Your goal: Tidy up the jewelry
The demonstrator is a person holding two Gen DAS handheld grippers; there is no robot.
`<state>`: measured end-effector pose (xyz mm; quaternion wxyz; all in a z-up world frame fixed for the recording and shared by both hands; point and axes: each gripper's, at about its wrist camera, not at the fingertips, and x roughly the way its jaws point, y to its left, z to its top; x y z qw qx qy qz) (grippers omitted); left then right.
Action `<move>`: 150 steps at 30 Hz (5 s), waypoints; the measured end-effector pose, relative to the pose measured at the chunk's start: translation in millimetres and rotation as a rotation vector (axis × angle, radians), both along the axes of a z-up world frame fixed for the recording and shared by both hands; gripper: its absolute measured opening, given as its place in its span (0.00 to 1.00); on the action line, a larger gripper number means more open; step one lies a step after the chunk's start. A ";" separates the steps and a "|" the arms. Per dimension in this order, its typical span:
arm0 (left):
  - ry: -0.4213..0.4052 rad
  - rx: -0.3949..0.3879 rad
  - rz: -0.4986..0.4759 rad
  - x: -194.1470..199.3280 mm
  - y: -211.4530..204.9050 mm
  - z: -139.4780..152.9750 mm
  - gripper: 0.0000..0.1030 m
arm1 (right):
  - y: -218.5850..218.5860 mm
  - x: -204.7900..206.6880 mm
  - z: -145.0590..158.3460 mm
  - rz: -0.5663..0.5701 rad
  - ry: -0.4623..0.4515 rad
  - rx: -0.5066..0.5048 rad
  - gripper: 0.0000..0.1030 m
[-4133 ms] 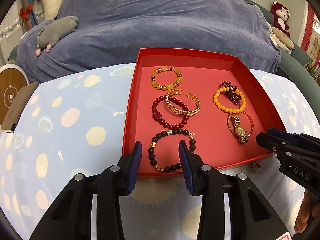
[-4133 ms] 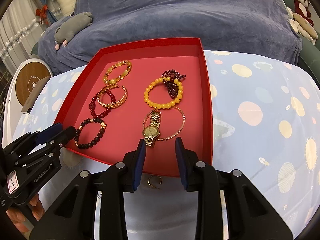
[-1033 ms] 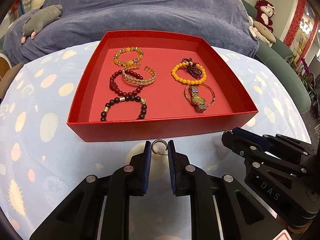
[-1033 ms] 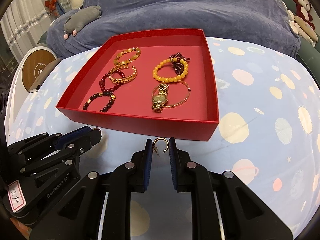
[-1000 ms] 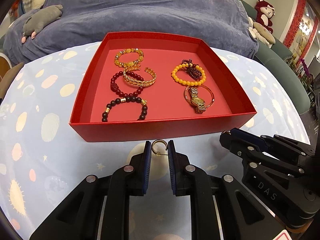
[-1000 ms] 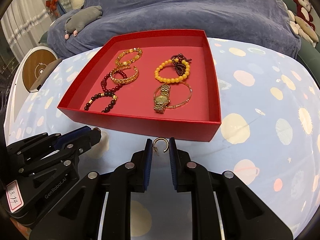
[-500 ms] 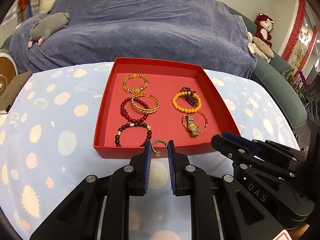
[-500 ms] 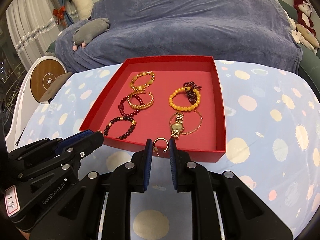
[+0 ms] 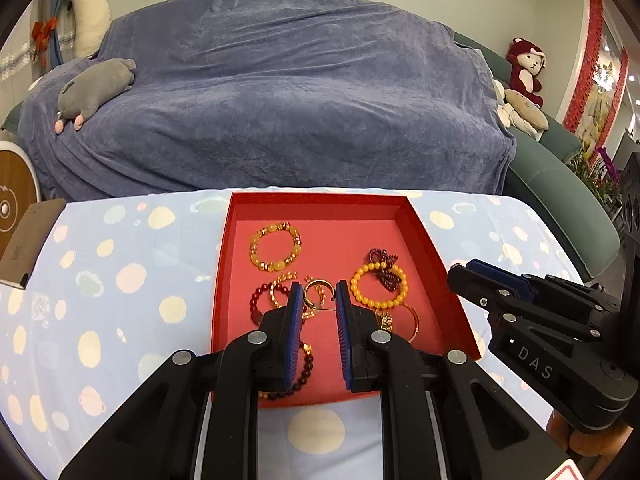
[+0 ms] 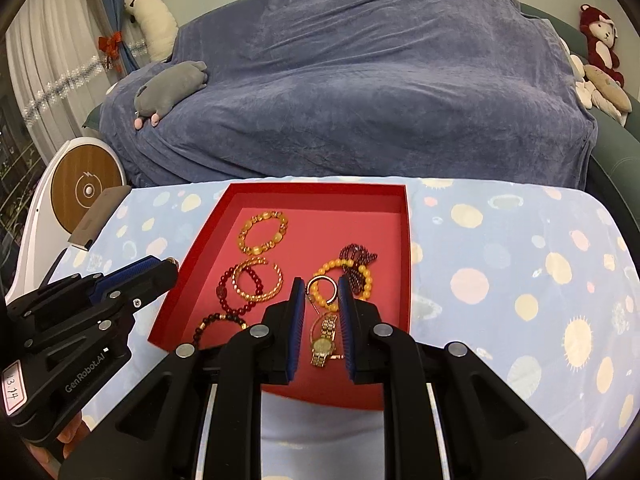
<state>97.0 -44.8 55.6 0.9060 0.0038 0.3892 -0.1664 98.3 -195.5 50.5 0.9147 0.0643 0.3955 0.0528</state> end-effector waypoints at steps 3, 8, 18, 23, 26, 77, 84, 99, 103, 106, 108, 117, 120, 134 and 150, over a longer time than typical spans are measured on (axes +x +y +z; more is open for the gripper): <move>0.001 -0.007 0.001 19.5 -3.4 1.5 0.14 | -4.6 20.5 1.1 -0.004 0.000 0.022 0.16; 0.002 0.008 0.019 54.4 -9.5 -5.8 0.14 | -7.1 60.5 -9.5 -0.016 0.029 0.058 0.16; 0.073 0.038 0.070 117.6 -18.0 -47.6 0.14 | -7.6 122.5 -54.9 -0.043 0.110 0.059 0.16; 0.089 0.056 0.079 133.2 -22.3 -61.5 0.14 | -12.2 140.0 -75.2 -0.053 0.149 0.071 0.16; 0.100 0.059 0.086 140.3 -23.8 -68.0 0.14 | -12.2 146.4 -81.5 -0.054 0.164 0.072 0.16; 0.144 0.069 0.103 -26.0 39.8 -59.7 0.31 | 21.7 -49.6 -58.6 0.022 0.148 0.000 0.33; 0.129 0.075 0.080 -26.9 29.4 -62.7 0.31 | 18.7 -46.8 -65.7 0.006 0.138 -0.048 0.34; 0.140 0.098 0.098 -25.3 29.0 -71.1 0.32 | 9.7 -51.0 -57.1 -0.004 0.100 -0.060 0.34; 0.110 0.135 0.110 -24.1 30.9 -73.4 0.32 | 10.5 -51.7 -54.9 -0.003 0.099 -0.046 0.34; 0.109 0.147 0.134 -16.7 36.4 -75.0 0.32 | 13.0 -52.3 -54.1 -0.001 0.099 -0.040 0.34; 0.117 0.135 0.148 -14.0 39.9 -74.1 0.32 | 14.6 -51.8 -52.7 0.000 0.094 -0.039 0.34; 0.113 0.091 0.124 -23.0 37.3 -61.2 0.32 | 19.1 -50.3 -53.6 0.002 0.094 -0.046 0.34; 0.107 0.087 0.098 -29.4 28.7 -56.4 0.32 | 20.8 -51.8 -53.2 0.001 0.087 -0.056 0.34; 0.101 0.074 0.047 -47.1 2.5 -46.7 0.40 | 22.8 -67.1 -46.3 -0.025 0.038 -0.077 0.44; 0.022 0.120 0.210 -56.0 14.5 -38.9 0.82 | 8.1 -82.6 -42.4 -0.136 -0.006 -0.118 0.91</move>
